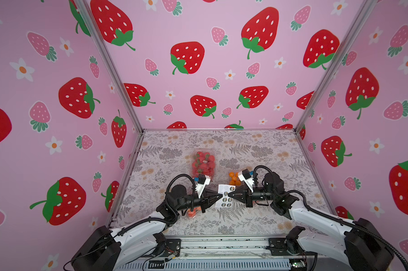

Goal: Label fruit boxes
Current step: Adjust the label sticker, then tear off the label from the label sticker.

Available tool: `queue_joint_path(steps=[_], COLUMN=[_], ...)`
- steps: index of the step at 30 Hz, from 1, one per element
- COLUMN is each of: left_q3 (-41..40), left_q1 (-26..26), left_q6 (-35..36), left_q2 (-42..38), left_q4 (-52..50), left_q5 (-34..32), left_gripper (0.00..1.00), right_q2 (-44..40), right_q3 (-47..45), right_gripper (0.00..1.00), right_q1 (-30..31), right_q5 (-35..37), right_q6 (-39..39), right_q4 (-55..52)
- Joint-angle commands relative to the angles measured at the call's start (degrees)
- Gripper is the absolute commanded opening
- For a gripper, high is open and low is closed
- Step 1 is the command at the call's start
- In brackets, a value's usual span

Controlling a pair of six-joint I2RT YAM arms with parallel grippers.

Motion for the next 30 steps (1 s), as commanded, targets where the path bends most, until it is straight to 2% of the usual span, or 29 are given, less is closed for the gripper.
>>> queue_joint_path(steps=[1,3,4,5,6,7,8,9,10,12,16,17,22,30], left_q3=[1.19,1.28,1.27,1.45,1.97,2.44,3.15,3.94,4.38,5.41,7.24,7.65,8.14,6.99], left_q1=[-0.01,-0.01,-0.01,-0.03,-0.01,-0.01,-0.01,-0.01,-0.09,-0.18,-0.88,-1.10,-1.35,-1.59], left_q6=[0.38,0.39,0.32,0.08,-0.08,-0.49,-1.27,-1.56,-1.90,-2.45,-2.62,-2.61,-2.40,-1.37], left_q2=[0.28,0.13,0.07,0.06,0.06,0.22,0.57,1.00,1.52,2.65,4.93,5.49,6.41,4.04], left_q4=[1.34,0.73,0.50,-0.32,-1.96,-3.50,-4.95,-6.51,-6.75,-7.19,-6.80,-6.99,-7.10,-7.72], left_q5=[2.06,1.38,0.66,-0.69,-2.88,-4.80,-6.78,-8.22,-8.54,-8.97,-8.98,-9.06,-9.51,-9.73], left_gripper=[0.00,0.00,0.00,0.00,0.00,0.00,0.00,0.00,0.00,0.00,0.00,0.00,0.00,0.00], right_q2=[0.38,-0.11,-0.73,-1.64,-3.37,-4.97,-7.12,-8.77,-9.97,-12.95,-10.80,-8.00,-1.31,1.71], right_q3=[1.88,2.18,2.22,2.23,2.35,2.68,3.20,3.94,5.01,6.13,10.51,11.93,16.53,17.36], right_gripper=[0.00,0.04,0.10,0.22,0.40,0.50,0.58,0.61,0.62,0.63,0.60,0.58,0.43,0.36], right_q1=[-0.16,-0.12,-0.14,-0.16,-0.14,0.03,0.83,1.97,4.22,8.51,18.76,20.99,26.23,26.73], right_q5=[-0.82,0.87,2.90,5.64,12.03,19.09,29.26,37.24,46.23,55.05,66.50,68.72,73.21,72.01], right_q6=[-0.23,-0.11,0.17,0.66,1.38,1.65,2.04,1.83,0.95,-0.63,-4.37,-5.41,-8.09,-8.98], right_q4=[0.71,-0.81,-2.20,-3.46,-6.77,-10.85,-16.49,-21.07,-26.03,-29.45,-32.15,-32.53,-32.04,-29.49])
